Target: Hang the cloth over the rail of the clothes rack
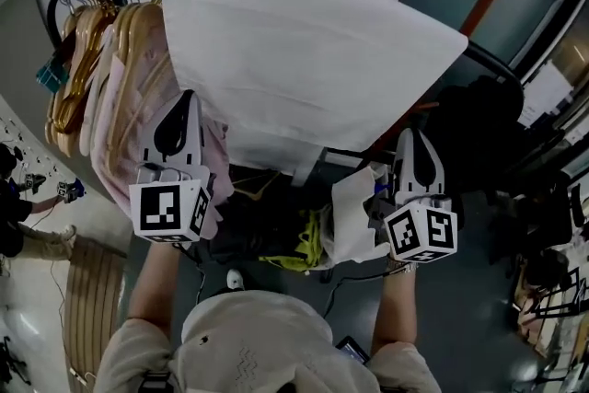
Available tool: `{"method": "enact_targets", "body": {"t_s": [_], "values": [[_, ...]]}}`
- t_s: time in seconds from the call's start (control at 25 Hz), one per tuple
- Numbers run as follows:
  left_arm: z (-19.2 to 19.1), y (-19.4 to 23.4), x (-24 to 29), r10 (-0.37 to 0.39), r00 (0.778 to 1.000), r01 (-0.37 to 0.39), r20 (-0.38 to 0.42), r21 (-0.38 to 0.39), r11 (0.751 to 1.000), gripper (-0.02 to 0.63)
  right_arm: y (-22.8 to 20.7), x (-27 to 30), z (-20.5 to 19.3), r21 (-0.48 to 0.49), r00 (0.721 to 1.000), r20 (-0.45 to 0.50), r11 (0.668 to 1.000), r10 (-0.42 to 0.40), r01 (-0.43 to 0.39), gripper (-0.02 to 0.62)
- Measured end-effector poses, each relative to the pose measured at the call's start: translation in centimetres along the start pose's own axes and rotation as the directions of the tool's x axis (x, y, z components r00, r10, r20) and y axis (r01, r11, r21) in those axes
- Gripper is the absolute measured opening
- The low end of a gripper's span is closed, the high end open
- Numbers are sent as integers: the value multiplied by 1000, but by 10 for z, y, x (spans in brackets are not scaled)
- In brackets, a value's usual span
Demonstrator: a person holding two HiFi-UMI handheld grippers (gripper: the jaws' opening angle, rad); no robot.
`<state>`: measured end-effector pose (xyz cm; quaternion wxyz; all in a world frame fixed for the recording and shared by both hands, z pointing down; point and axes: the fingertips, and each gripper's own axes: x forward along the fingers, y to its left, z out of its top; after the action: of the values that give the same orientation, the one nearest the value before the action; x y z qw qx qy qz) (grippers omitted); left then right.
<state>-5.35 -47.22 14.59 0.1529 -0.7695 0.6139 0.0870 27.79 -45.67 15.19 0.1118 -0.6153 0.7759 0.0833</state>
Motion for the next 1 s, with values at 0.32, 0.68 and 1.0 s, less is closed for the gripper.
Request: {"method": "enact_targets", "body": {"t_s": [0.32,0.68,1.0], "values": [[-82,-58,-63,-133,985,124,-107,-92,988,12,61,-50,-90,29,977,-99,982,190,-188,27],[-153,-109,-120,-191,947,158,-259,-144,977,12,86,-100,-161,102,948,-195,966,253,-237,26],[-183,-166,-159,-188,939,148,-289,-155,977,12,94,-147,-217,173,908,-302,953,292,-249,26]]}}
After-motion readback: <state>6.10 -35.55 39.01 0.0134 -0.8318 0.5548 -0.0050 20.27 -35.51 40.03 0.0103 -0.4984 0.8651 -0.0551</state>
